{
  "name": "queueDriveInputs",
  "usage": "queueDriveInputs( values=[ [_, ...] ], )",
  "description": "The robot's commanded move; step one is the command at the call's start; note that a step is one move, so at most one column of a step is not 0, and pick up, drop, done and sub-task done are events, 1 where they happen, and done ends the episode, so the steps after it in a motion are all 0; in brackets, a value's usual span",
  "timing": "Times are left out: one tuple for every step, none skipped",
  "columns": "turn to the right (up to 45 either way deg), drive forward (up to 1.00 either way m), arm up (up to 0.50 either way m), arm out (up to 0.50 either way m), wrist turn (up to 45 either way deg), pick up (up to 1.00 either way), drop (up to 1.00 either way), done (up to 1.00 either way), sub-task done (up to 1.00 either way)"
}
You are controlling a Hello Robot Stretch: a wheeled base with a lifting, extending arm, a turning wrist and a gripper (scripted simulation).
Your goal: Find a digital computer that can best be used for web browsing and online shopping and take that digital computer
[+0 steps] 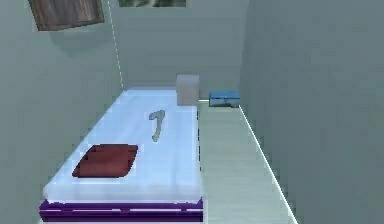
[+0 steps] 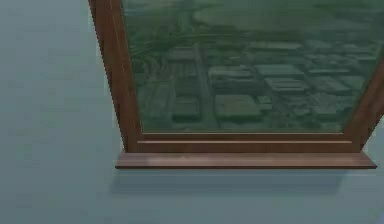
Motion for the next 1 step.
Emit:
queueDriveInputs(
  values=[
    [45.0, 0.00, 0.00, 0.00, 0.0, 0.00, 0.00, 0.00, 0.00]
  ],
)
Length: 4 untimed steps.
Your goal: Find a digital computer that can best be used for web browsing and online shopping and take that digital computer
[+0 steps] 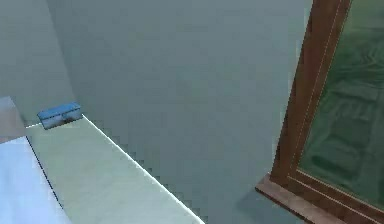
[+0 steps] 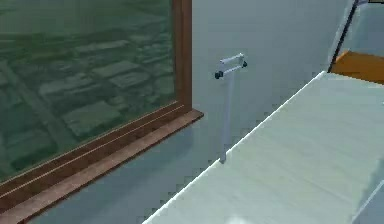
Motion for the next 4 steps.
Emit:
queueDriveInputs(
  values=[
    [45.0, 0.00, 0.00, 0.00, 0.0, 0.00, 0.00, 0.00, 0.00],
    [45.0, 0.00, 0.00, 0.00, 0.0, 0.00, 0.00, 0.00, 0.00],
    [27.0, 0.00, 0.00, 0.00, 0.0, 0.00, 0.00, 0.00, 0.00],
    [0.0, 1.00, 0.00, 0.00, 0.0, 0.00, 0.00, 0.00, 0.00]
  ],
)
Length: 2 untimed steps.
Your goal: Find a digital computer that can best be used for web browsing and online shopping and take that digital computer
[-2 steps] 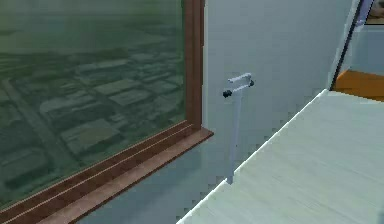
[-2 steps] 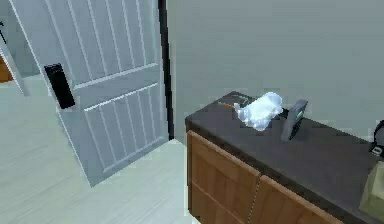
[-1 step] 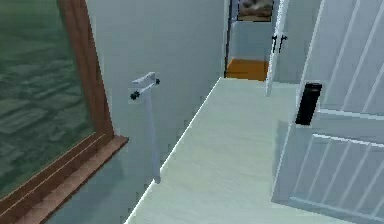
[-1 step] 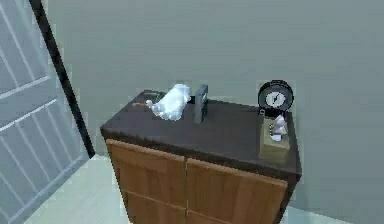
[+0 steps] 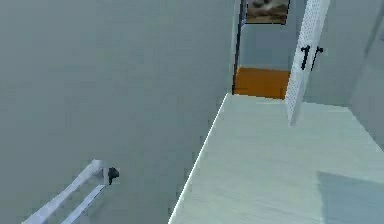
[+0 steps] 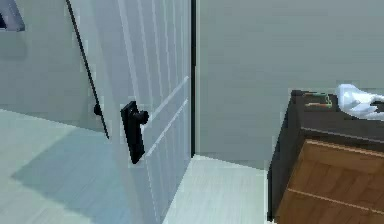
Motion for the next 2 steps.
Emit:
queueDriveInputs(
  values=[
    [21.0, 0.00, 0.00, 0.00, 0.0, 0.00, 0.00, 0.00, 0.00],
    [3.0, 0.00, 0.00, 0.00, 0.0, 0.00, 0.00, 0.00, 0.00]
  ],
)
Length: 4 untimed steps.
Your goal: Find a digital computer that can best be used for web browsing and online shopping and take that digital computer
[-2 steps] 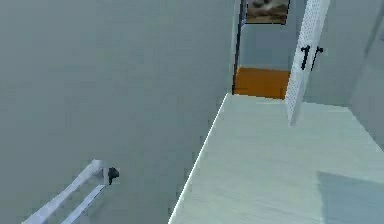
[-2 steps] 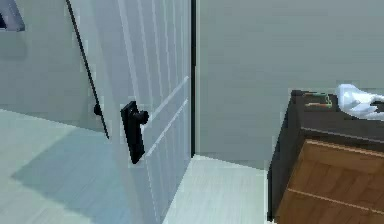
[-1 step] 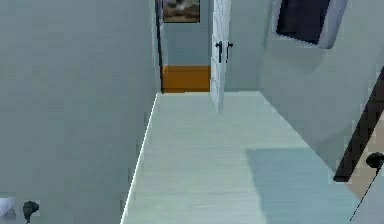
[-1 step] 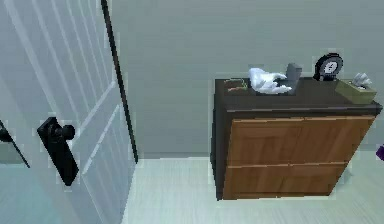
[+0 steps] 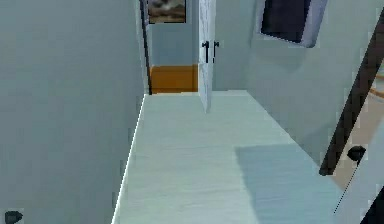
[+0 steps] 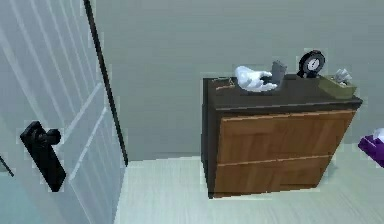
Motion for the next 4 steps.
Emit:
queueDriveInputs(
  values=[
    [0.0, 0.05, 0.00, 0.00, 0.0, 0.00, 0.00, 0.00, 0.00],
    [-6.0, 0.00, 0.00, 0.00, 0.0, 0.00, 0.00, 0.00, 0.00],
    [0.0, 1.00, 0.00, 0.00, 0.0, 0.00, 0.00, 0.00, 0.00],
    [0.0, 1.00, 0.00, 0.00, 0.0, 0.00, 0.00, 0.00, 0.00]
  ],
)
